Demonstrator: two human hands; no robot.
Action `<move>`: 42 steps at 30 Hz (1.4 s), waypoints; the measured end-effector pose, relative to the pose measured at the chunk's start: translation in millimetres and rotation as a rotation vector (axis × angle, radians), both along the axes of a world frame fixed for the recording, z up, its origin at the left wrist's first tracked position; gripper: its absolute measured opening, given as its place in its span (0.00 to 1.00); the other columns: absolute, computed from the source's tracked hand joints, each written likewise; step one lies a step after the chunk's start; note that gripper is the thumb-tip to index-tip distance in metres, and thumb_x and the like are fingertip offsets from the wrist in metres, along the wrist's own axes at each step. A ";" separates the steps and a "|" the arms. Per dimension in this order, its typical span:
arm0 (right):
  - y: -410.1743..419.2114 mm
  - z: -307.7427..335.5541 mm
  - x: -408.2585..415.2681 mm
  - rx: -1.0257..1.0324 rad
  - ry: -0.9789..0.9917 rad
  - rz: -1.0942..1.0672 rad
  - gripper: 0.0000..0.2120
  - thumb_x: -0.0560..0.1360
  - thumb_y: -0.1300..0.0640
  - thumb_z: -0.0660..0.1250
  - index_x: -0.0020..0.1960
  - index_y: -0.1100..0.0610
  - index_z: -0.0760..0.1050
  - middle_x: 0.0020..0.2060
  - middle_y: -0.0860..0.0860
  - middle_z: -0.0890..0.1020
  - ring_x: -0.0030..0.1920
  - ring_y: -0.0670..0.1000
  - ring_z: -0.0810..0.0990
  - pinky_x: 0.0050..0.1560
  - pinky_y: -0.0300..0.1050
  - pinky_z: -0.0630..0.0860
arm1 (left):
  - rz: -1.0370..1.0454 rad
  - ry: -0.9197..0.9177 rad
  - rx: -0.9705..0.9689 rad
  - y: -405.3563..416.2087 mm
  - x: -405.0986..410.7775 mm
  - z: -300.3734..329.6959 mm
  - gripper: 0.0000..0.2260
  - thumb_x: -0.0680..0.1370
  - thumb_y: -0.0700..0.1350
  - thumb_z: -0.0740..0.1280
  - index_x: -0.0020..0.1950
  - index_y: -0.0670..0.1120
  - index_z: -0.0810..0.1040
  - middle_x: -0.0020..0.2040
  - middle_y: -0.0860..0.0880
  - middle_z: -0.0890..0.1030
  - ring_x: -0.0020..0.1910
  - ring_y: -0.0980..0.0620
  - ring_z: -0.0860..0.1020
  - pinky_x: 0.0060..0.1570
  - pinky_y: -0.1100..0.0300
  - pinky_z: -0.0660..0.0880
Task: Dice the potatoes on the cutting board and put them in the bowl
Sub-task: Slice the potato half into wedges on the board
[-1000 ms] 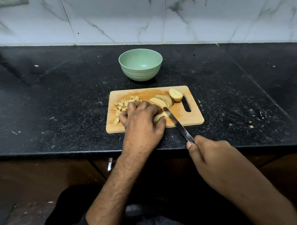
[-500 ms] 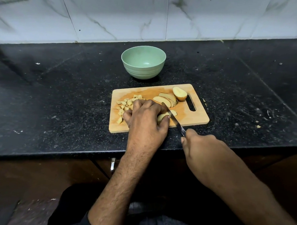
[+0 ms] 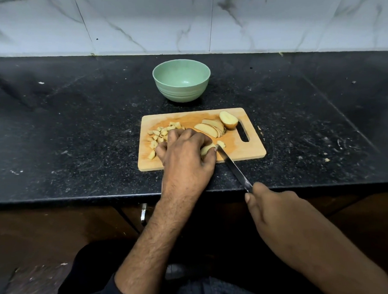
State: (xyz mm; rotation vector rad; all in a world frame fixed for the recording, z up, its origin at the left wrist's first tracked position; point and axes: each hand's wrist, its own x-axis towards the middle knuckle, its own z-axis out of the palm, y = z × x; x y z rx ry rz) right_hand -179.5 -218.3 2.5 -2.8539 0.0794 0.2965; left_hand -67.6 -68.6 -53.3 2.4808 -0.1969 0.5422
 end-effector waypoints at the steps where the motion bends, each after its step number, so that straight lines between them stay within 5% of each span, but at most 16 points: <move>1: -0.5 -1.1 2.9 0.001 -0.006 -0.004 0.15 0.84 0.43 0.47 0.43 0.49 0.62 0.33 0.48 0.75 0.33 0.45 0.75 0.38 0.47 0.77 | -0.001 0.001 0.007 0.0 0.1 0.3 0.09 0.76 0.56 0.69 0.53 0.55 0.81 0.50 0.60 0.77 0.60 0.56 0.64 0.56 0.53 0.56; 8: 4.7 -4.4 35.3 -0.004 0.024 0.030 0.14 0.85 0.44 0.48 0.47 0.49 0.65 0.37 0.49 0.75 0.38 0.49 0.75 0.44 0.52 0.75 | -0.035 0.028 -0.026 2.6 -2.7 2.8 0.09 0.74 0.54 0.70 0.53 0.57 0.80 0.51 0.62 0.76 0.61 0.58 0.64 0.55 0.54 0.55; 14: 7.4 -4.8 43.8 -0.007 -0.003 0.023 0.14 0.84 0.43 0.49 0.46 0.49 0.65 0.36 0.48 0.74 0.40 0.53 0.74 0.44 0.52 0.73 | -0.137 0.013 -0.010 3.4 -7.6 8.4 0.20 0.72 0.55 0.69 0.63 0.60 0.71 0.60 0.58 0.69 0.61 0.55 0.63 0.59 0.50 0.58; 20: 8.8 -8.3 50.2 -0.001 -0.031 0.014 0.12 0.84 0.43 0.50 0.47 0.49 0.65 0.36 0.47 0.71 0.42 0.55 0.74 0.44 0.51 0.72 | -0.275 0.039 0.141 2.7 -10.4 10.9 0.10 0.73 0.52 0.67 0.54 0.64 0.77 0.70 0.54 0.62 0.71 0.51 0.56 0.64 0.48 0.53; 34: -3.1 10.9 1.9 -0.065 -0.078 0.017 0.18 0.82 0.39 0.45 0.39 0.47 0.59 0.35 0.47 0.73 0.36 0.45 0.73 0.41 0.46 0.74 | -0.230 0.059 0.087 -0.2 -7.9 9.7 0.11 0.72 0.54 0.69 0.53 0.62 0.76 0.71 0.52 0.61 0.72 0.51 0.55 0.69 0.43 0.53; 42: -1.8 20.0 -0.2 -0.046 -0.091 -0.004 0.18 0.82 0.38 0.45 0.40 0.48 0.60 0.34 0.48 0.73 0.37 0.46 0.72 0.39 0.47 0.71 | -0.131 -0.034 -0.039 5.5 -13.1 8.6 0.20 0.72 0.59 0.72 0.63 0.63 0.73 0.69 0.56 0.64 0.70 0.53 0.59 0.66 0.45 0.57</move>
